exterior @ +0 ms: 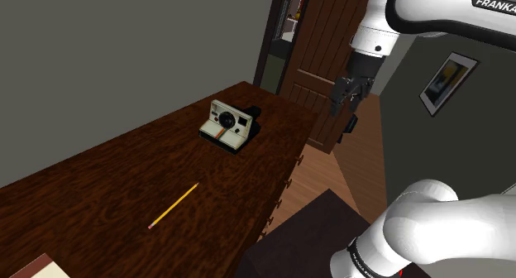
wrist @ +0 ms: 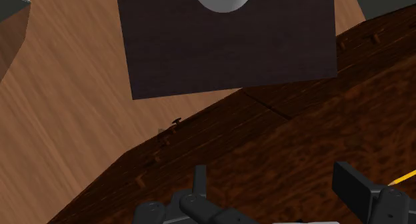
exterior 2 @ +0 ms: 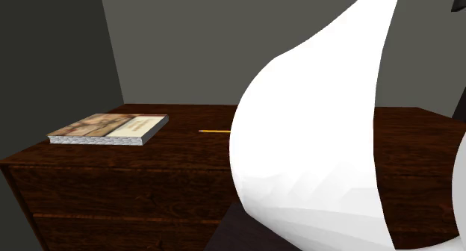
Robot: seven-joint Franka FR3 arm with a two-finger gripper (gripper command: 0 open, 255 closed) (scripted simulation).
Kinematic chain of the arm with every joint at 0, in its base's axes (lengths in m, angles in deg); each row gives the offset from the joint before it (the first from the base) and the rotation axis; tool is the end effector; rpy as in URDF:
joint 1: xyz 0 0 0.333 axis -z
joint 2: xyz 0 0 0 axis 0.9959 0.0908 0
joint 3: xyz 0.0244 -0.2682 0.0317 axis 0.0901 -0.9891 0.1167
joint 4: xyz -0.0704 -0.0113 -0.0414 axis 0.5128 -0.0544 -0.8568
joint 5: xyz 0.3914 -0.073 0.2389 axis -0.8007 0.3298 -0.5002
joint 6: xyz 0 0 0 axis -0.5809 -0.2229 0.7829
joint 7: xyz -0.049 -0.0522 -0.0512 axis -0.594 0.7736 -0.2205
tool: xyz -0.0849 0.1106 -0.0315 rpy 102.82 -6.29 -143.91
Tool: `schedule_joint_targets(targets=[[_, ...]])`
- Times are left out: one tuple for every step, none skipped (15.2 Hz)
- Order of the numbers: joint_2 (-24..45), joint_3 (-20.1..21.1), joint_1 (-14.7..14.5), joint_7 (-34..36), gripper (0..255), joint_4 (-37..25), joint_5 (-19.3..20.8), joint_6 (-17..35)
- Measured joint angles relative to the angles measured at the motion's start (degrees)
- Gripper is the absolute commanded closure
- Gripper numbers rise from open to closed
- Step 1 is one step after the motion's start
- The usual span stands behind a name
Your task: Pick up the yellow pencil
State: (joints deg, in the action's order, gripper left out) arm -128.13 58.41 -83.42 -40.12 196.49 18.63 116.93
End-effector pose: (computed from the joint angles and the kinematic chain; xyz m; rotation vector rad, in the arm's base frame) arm 0.3980 -0.0228 0.5254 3.1212 -0.1429 -0.1270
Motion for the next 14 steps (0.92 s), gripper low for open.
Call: schedule_joint_targets(targets=[[0.0,0.0,0.0,0.0,0,0.0,0.0,0.0],[-0.2,0.7,0.0,1.2,0,0.6,-0.6,0.4],[-0.4,1.6,0.1,3.0,0,1.7,-1.4,1.2],[-0.7,2.7,0.2,5.0,0,2.9,-2.3,2.1],[-0.7,4.0,0.2,7.5,0,3.7,-3.4,2.9],[-0.4,5.1,0.4,9.7,0,4.4,-4.4,3.8],[0.0,6.8,0.3,12.4,0,4.9,-5.7,4.8],[0.0,8.1,0.3,14.9,0,6.3,-6.9,6.2],[0.3,9.5,0.3,17.3,0,7.0,-8.1,7.2],[0.9,11.0,0.4,19.8,0,8.2,-9.3,9.1],[1.5,12.2,0.4,22.1,0,8.6,-10.3,10.2],[2.1,13.5,0.5,24.4,0,9.3,-11.4,11.6],[3.4,14.9,0.7,26.7,0,9.5,-12.3,13.2],[4.5,16.3,0.8,29.1,0,9.4,-13.2,14.5]])
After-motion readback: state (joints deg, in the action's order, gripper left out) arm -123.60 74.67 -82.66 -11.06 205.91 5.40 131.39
